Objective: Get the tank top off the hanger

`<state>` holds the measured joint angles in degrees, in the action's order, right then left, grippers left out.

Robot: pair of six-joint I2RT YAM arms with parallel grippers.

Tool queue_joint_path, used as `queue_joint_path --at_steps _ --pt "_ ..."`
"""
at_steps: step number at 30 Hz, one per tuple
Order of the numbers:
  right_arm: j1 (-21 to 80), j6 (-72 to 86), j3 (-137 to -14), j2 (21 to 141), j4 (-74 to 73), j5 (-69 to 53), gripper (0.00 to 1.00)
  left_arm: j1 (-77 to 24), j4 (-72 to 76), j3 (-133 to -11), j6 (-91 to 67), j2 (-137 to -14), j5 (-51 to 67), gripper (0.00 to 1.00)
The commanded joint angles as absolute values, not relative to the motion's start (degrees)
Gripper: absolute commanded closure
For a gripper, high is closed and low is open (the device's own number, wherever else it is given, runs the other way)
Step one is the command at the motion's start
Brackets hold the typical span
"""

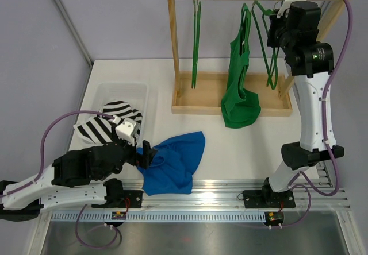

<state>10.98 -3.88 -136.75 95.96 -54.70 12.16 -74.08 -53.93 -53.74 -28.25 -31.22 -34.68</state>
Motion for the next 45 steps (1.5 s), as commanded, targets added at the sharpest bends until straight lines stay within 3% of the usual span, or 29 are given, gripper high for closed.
queue_joint_path --at_steps 1,19,21,22,25,30,31,32,33,39,45 --pt "10.99 -4.92 -138.96 97.03 -50.98 9.41 1.00 -74.09 -51.15 -53.17 -27.25 -32.08 -33.84 0.01" --pt "8.53 -3.16 -130.69 93.69 -49.57 18.28 1.00 -74.09 -52.29 -54.14 -29.09 -33.66 -37.00 0.01" --pt "8.53 -2.46 -130.60 93.34 -50.01 16.44 0.91 -74.09 -52.29 -54.40 -30.32 -34.80 -37.53 0.01" --pt "8.53 -2.11 -130.61 92.73 -50.10 16.09 0.78 -74.09 -52.47 -54.67 -31.19 -36.46 -37.88 0.01" --pt "8.53 -0.97 -131.31 91.15 -50.71 15.47 0.58 -74.09 -52.03 -55.46 -33.04 -41.46 -37.00 0.01" --pt "8.61 -0.35 -131.75 86.58 -53.08 14.50 0.44 -74.09 -48.44 -54.94 -35.07 -47.89 -35.69 0.01" --pt "8.53 1.48 -131.57 84.57 -53.52 14.68 0.33 -74.09 -47.38 -54.50 -35.07 -48.86 -35.07 0.01" --pt "8.61 1.84 -131.22 83.42 -54.22 15.20 0.05 -74.09 -44.76 -54.06 -34.98 -51.04 -34.20 0.01" --pt "8.53 2.02 -129.83 82.10 -54.49 15.12 0.00 -74.09 -43.43 -52.92 -34.98 -52.20 -32.88 0.01" --pt "8.61 5.88 -118.43 68.57 -53.09 7.14 0.01 -74.00 -37.80 -50.63 -36.83 -63.96 -30.68 0.01" --pt "8.44 8.43 -103.90 54.60 -48.78 -8.51 0.00 -73.56 -31.56 -45.97 -38.67 -73.10 -27.60 0.01"
